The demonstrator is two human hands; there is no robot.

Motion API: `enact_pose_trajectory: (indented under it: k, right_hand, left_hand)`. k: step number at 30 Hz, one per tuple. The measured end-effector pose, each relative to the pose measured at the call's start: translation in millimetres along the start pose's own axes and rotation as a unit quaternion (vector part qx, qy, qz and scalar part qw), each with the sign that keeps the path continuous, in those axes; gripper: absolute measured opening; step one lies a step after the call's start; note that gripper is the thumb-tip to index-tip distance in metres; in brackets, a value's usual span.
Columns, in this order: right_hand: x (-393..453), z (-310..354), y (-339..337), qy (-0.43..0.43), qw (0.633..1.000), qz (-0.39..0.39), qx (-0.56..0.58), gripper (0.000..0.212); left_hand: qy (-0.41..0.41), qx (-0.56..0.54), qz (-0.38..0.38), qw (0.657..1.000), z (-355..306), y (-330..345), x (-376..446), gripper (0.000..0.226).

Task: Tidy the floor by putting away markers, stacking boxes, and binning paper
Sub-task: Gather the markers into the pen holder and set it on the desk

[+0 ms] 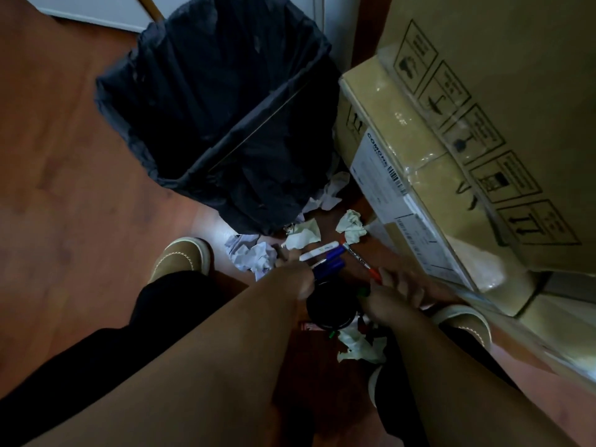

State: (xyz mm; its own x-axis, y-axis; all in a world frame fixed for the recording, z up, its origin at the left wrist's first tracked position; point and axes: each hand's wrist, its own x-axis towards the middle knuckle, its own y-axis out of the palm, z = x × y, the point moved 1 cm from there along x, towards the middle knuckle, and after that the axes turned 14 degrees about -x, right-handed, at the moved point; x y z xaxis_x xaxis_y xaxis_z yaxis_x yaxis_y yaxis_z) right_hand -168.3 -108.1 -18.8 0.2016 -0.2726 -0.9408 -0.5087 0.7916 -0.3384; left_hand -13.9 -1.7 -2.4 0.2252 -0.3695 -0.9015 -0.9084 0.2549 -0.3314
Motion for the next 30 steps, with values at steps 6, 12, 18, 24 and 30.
enact_pose_trajectory:
  k: [6,12,18,24,30]
  right_hand:
    - [-1,-15,3,-0.032,0.989,-0.143,-0.035,0.043]
    - [-41,-37,-2,-0.08,0.938,-0.323,0.095,0.02]
    - [-96,-26,18,-0.036,0.867,-0.316,0.383,0.011]
    - [-123,-16,41,-0.082,0.908,-0.242,0.332,0.009]
    - [-124,-5,35,-0.09,0.944,-0.229,0.219,0.022]
  left_hand:
    - [0.059,0.098,-0.068,0.991,3,-3,-5,0.04]
    - [0.118,0.003,-0.155,0.981,13,-30,-49,0.026]
    - [0.179,-0.132,-0.271,0.936,21,-23,-102,0.016]
    - [0.193,-0.199,-0.273,0.921,17,-2,-127,0.011]
    - [0.189,-0.145,-0.185,0.953,15,15,-125,0.027]
